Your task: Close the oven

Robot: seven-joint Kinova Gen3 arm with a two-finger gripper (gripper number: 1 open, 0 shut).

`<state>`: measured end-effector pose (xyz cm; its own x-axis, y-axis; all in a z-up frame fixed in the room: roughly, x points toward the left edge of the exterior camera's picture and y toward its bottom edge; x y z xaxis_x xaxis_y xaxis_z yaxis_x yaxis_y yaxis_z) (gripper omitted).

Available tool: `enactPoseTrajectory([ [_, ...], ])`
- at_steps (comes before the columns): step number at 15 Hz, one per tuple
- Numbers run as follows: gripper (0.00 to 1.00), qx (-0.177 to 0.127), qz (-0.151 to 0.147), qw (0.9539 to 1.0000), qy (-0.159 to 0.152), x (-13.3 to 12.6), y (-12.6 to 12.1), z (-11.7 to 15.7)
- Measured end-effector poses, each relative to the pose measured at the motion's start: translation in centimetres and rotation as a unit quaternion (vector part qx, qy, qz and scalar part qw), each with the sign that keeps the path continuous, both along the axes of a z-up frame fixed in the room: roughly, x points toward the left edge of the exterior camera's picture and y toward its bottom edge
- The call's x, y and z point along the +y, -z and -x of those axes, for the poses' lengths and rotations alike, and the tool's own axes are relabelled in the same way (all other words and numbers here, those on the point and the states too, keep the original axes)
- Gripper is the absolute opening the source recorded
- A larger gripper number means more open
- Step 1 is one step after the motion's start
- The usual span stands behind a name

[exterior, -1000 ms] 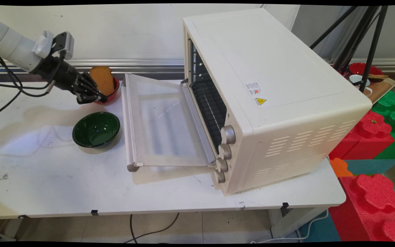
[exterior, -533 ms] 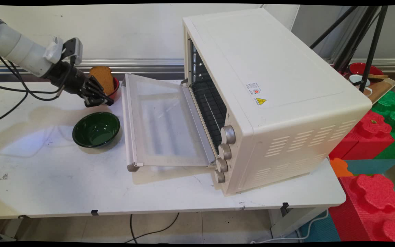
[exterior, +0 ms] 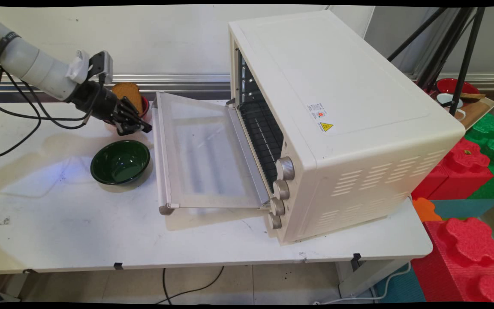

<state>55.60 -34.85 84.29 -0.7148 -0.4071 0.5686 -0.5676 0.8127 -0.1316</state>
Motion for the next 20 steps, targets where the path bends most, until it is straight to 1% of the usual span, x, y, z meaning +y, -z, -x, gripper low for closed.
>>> enactPoseTrajectory([
  [6,0.0,0.021,0.012,0.9997,-0.001,-0.2,0.5,0.7],
  [10,0.0,0.038,0.024,0.999,-0.002,-0.3,0.2,1.0],
  [16,0.0,0.062,0.041,0.9973,0.0,-0.4,-1.3,1.4],
  [20,0.0,0.083,0.057,0.9949,0.003,-0.7,-3.0,2.1],
])
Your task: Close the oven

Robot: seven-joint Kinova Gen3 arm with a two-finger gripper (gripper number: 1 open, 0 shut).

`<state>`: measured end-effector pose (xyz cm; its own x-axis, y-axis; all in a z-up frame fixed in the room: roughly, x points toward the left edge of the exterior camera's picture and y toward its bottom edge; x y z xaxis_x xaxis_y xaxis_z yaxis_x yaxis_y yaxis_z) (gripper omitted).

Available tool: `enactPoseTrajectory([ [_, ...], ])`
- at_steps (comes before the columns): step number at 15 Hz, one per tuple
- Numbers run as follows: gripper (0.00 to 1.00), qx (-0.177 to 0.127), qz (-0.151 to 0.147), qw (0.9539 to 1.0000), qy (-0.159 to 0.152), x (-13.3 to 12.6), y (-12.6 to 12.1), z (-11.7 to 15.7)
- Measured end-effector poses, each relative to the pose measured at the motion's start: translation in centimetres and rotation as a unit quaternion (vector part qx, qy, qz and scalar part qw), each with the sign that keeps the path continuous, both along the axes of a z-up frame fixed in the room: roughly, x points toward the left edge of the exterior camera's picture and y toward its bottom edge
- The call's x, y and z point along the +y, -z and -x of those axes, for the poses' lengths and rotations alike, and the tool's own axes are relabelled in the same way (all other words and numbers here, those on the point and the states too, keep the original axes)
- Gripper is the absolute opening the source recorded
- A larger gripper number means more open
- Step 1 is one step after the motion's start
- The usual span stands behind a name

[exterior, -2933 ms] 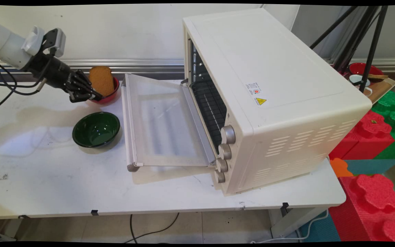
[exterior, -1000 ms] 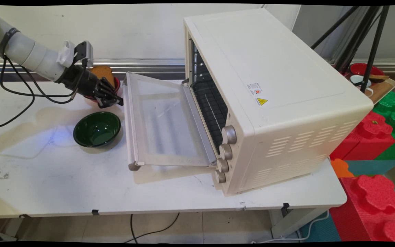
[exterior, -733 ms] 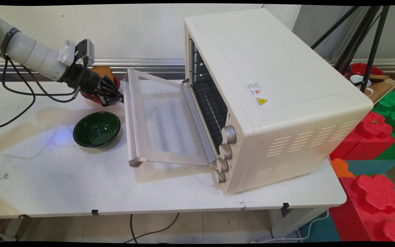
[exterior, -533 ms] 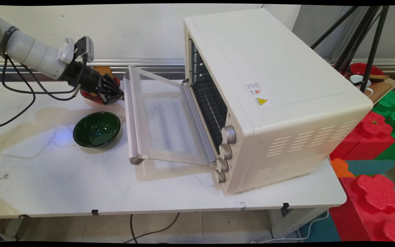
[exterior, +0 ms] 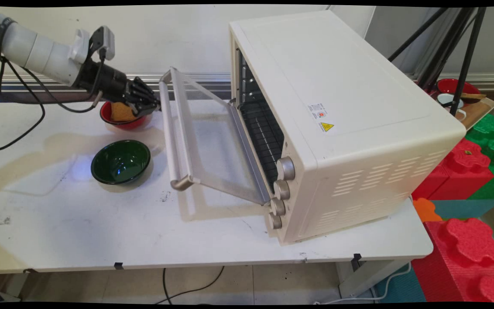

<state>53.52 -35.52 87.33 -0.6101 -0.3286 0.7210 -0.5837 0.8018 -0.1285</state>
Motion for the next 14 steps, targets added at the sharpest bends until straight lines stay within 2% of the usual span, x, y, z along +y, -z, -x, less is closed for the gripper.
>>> enactPoseTrajectory([
  [14,0.0,0.062,0.05,0.9968,0.005,-2.2,-4.7,4.1],
])
